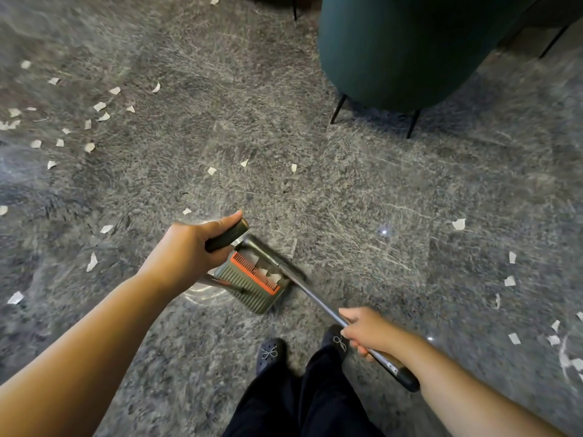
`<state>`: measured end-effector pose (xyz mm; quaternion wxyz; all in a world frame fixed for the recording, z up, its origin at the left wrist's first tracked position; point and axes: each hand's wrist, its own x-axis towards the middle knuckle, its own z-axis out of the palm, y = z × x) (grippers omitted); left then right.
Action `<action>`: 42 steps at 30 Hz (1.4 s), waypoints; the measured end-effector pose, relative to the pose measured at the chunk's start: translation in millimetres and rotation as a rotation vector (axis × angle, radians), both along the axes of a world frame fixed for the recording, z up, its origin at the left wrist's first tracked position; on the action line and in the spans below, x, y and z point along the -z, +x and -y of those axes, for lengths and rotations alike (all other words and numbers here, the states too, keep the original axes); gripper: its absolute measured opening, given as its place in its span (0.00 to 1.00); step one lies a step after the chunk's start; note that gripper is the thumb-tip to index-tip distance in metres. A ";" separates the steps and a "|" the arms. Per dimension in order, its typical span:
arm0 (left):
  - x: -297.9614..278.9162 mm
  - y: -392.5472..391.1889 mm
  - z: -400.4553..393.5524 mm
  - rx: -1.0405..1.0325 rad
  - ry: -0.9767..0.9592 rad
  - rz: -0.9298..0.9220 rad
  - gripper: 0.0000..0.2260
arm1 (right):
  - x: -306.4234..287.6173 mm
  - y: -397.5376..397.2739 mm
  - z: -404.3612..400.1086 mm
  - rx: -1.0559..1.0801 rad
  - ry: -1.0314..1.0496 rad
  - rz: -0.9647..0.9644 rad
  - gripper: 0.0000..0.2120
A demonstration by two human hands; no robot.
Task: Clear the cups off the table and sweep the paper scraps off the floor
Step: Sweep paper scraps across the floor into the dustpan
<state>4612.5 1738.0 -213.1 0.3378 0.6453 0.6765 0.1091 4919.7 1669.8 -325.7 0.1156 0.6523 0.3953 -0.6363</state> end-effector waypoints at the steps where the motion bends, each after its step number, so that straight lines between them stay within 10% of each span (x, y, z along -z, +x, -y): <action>1: -1.5 -1.0 2.9 -0.004 0.001 0.019 0.26 | -4.7 2.0 3.0 0.034 0.005 -0.004 0.29; 25: -2.8 12.3 10.7 0.145 0.065 0.004 0.28 | -9.7 5.0 58.7 0.571 0.023 -0.064 0.28; 42: -42.4 275.8 -41.3 0.513 0.129 0.062 0.26 | -61.9 211.3 130.5 1.262 0.180 -0.020 0.22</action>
